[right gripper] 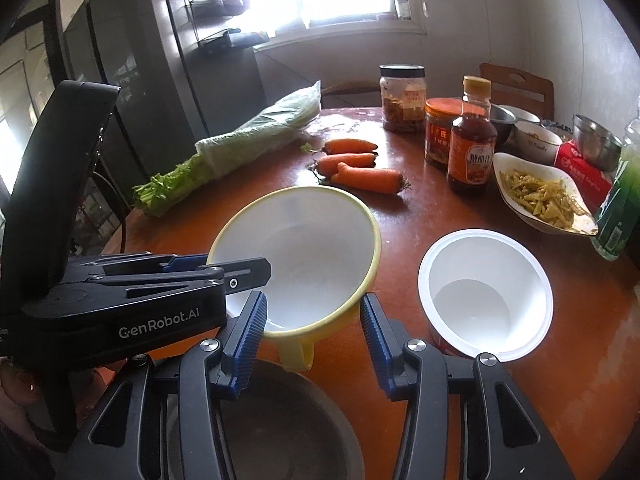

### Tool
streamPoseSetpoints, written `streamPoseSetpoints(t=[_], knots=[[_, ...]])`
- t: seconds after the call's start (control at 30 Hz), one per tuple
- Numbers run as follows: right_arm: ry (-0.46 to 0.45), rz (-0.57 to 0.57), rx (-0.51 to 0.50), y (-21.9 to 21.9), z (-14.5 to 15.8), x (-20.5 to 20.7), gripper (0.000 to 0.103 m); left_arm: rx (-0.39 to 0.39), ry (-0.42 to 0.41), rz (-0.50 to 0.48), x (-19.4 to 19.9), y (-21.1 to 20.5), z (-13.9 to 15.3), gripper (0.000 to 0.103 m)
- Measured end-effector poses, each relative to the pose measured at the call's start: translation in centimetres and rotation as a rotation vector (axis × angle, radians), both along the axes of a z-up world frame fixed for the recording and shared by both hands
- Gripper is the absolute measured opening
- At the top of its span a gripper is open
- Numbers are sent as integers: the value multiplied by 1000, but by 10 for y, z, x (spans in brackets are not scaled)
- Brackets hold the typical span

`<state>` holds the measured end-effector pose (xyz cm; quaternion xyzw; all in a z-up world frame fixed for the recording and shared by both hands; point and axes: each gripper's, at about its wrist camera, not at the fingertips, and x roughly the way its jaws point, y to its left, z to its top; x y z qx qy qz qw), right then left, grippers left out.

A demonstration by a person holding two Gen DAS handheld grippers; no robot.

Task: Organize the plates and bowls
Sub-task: 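Lift the yellow bowl with the left gripper over the steel bowl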

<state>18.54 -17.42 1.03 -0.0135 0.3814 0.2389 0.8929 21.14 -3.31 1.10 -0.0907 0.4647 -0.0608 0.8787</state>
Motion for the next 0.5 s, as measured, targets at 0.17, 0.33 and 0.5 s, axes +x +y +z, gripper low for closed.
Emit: streamPoseSetpoints(t=[0.17, 0.33, 0.5], knots=[[-19, 7, -2, 1, 7, -12, 50, 11, -18, 0, -11, -1, 7, 33], [-38, 7, -2, 0, 13, -27, 50, 15, -38, -5, -25, -4, 15, 33], [-56, 6, -2, -2, 19, -42, 50, 18, -57, -10, -40, -5, 22, 33]])
